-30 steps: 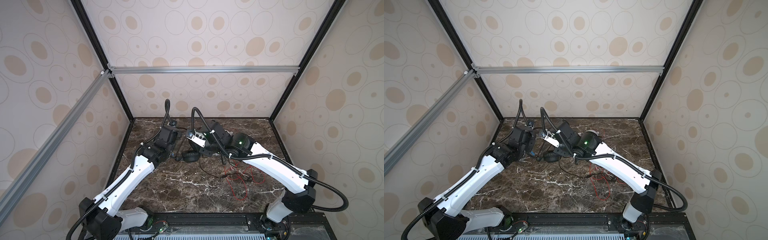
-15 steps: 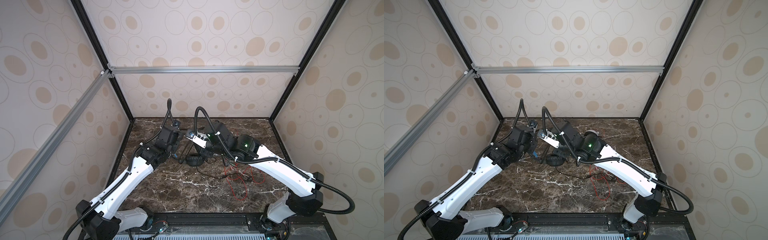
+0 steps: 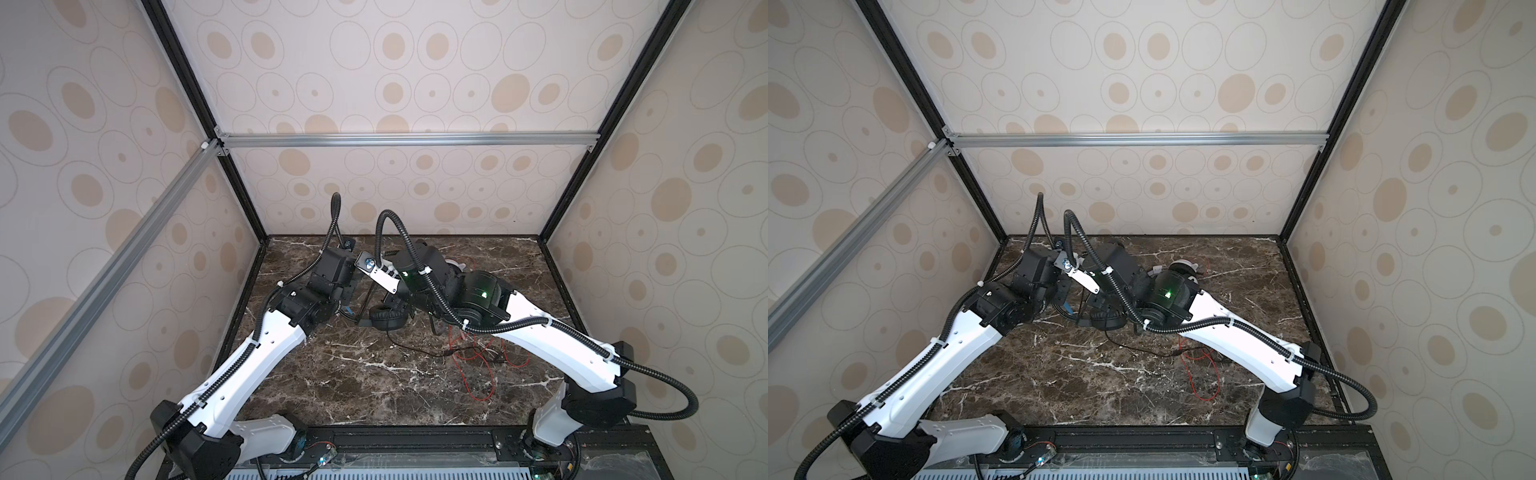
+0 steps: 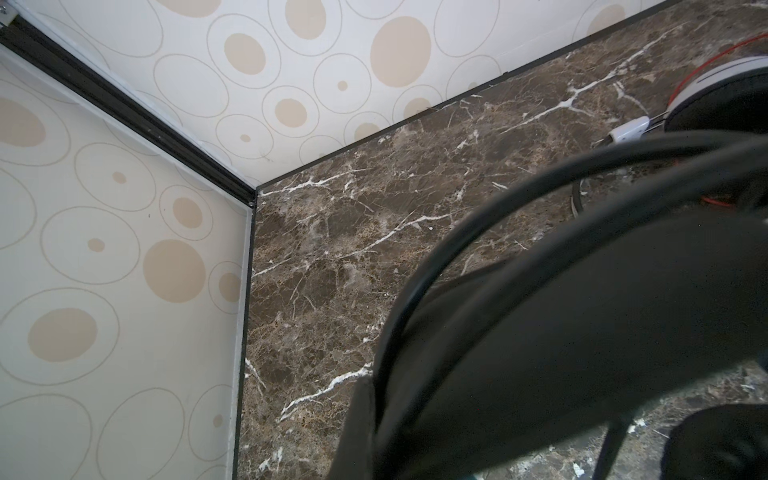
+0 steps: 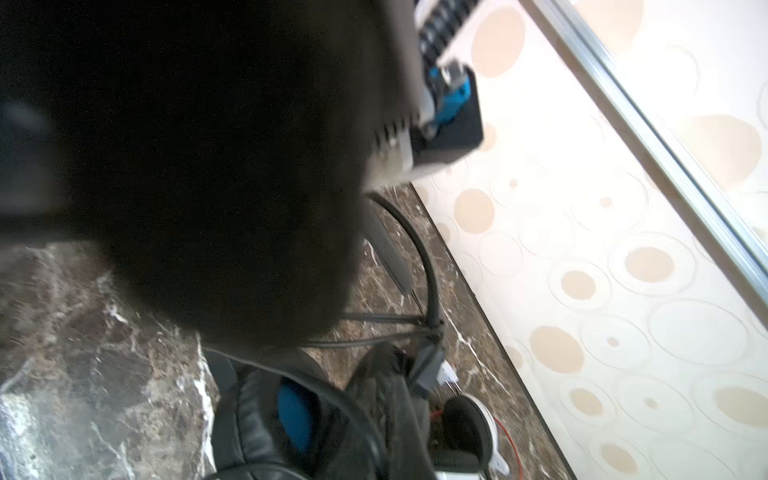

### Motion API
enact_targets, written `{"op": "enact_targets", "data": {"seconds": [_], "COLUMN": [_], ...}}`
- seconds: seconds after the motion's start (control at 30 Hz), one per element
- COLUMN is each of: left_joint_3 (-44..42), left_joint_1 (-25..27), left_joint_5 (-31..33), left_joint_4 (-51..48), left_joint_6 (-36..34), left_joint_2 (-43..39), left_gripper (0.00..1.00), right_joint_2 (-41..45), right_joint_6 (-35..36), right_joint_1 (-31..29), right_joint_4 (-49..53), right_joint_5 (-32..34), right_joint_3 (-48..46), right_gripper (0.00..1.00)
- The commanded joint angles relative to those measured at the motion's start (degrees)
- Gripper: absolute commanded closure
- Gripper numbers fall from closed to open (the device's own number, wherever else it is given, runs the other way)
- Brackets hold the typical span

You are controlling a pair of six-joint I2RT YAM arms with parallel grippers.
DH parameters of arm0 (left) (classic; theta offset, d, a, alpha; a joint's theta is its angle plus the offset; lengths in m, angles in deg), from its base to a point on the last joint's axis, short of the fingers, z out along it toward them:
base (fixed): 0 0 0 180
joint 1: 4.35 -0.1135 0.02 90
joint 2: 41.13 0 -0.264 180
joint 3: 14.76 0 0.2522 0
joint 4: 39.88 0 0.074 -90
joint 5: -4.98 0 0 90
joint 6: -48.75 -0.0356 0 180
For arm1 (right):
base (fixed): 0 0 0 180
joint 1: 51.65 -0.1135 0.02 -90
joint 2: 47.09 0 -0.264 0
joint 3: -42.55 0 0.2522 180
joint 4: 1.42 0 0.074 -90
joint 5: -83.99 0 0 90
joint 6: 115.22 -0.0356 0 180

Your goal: Wrap the headphones

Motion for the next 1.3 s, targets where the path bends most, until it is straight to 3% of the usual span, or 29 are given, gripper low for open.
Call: {"op": "enact_targets", "data": {"seconds": [0.0,0.2,0.67,0.97,1.27], "left_joint_3": [0.43,0.48,0.12,1.61,3.64], "left_joint_1": [0.27,0.27,0.25,0.23,0.25], "left_joint_5": [0.26,-0.27,-10.41,-17.56,-23.52], "left_joint_4": [-0.43,-0.76,-0.59,-2.16,-2.91], "left_joint_6": [-2.93,-5.18,-8.74,-9.13,-6.9], "left_joint_2": [-2.23,-2.49,-6.19,-7.06,-8.5], "left_gripper": [1.0,1.0,1.0,1.0,1.0], "right_joint_2": [-0.13,0.41,-0.04,-0.8,2.37], "right_joint_6": [3.37,0.04,5.12,-0.62,-9.53], "right_joint_1": [1.11,3.84,9.61,14.09,19.62], "right_joint_4": [-0.29,-0.05,1.13,1.12,-3.21], "right_joint_5": [9.6,10.8,13.88,3.8,-7.19], "right_joint_3": [2.45,2.84,2.11,3.21,-4.76], "right_gripper": [1.0,0.95,0.9,0.88,0.88]}}
